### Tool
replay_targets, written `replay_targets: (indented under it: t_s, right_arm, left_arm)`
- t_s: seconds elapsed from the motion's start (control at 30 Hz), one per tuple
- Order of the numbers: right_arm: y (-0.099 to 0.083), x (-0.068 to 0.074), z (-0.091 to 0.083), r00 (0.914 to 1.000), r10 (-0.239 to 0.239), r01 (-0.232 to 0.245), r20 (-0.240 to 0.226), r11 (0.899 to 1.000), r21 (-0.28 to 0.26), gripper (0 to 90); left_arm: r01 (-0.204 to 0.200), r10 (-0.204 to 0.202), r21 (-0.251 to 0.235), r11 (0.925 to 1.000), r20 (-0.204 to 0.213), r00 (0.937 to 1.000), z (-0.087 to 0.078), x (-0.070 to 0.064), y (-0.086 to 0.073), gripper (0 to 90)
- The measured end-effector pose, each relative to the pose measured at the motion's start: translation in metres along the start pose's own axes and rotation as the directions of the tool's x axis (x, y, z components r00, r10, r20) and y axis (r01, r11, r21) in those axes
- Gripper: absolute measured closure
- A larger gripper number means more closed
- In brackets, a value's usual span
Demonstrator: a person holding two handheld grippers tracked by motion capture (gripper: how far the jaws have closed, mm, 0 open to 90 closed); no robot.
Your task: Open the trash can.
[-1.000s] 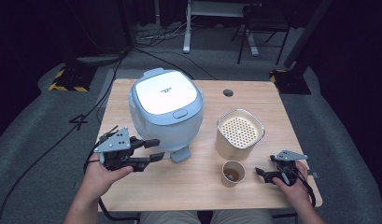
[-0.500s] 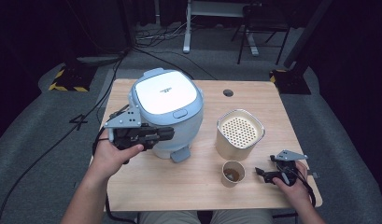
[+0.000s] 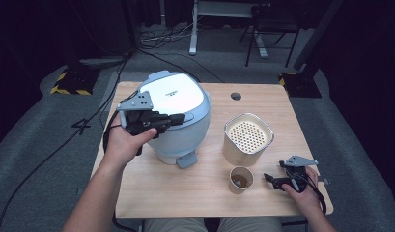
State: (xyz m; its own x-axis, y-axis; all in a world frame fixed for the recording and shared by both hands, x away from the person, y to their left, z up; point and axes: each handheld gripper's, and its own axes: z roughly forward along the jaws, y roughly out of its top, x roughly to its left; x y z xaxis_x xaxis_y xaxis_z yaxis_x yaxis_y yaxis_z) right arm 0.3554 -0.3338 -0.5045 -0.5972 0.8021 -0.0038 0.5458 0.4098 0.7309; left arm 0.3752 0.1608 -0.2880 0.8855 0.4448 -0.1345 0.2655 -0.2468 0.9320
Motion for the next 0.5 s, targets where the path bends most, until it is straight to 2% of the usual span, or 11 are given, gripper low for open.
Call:
replay_targets:
  t_s: [0.17,0.27,0.37,0.5]
  right_arm:
    - [0.0,0.0,0.0,1.0,0.0,0.0,0.0,1.0,0.0,11.3]
    - [0.0,0.0,0.0,1.0,0.0,0.0,0.0,1.0,0.0,11.4]
    - [0.0,0.0,0.0,1.0,0.0,0.0,0.0,1.0,0.0,11.4]
    - [0.0,0.0,0.0,1.0,0.0,0.0,0.0,1.0,0.0,11.4]
  left_arm:
    - [-0.028,0.033,0.065,0.9975,-0.069,0.9971,0.007,-0.001,0.004,89.8]
    - [-0.04,0.049,0.09,0.9951,-0.095,0.9943,0.012,-0.001,0.005,89.8]
    - [-0.051,0.061,0.108,0.9929,-0.096,0.9935,0.015,-0.001,0.006,89.4]
    - [-0.072,0.09,0.142,0.9872,-0.122,0.9884,0.016,-0.004,0.011,89.6]
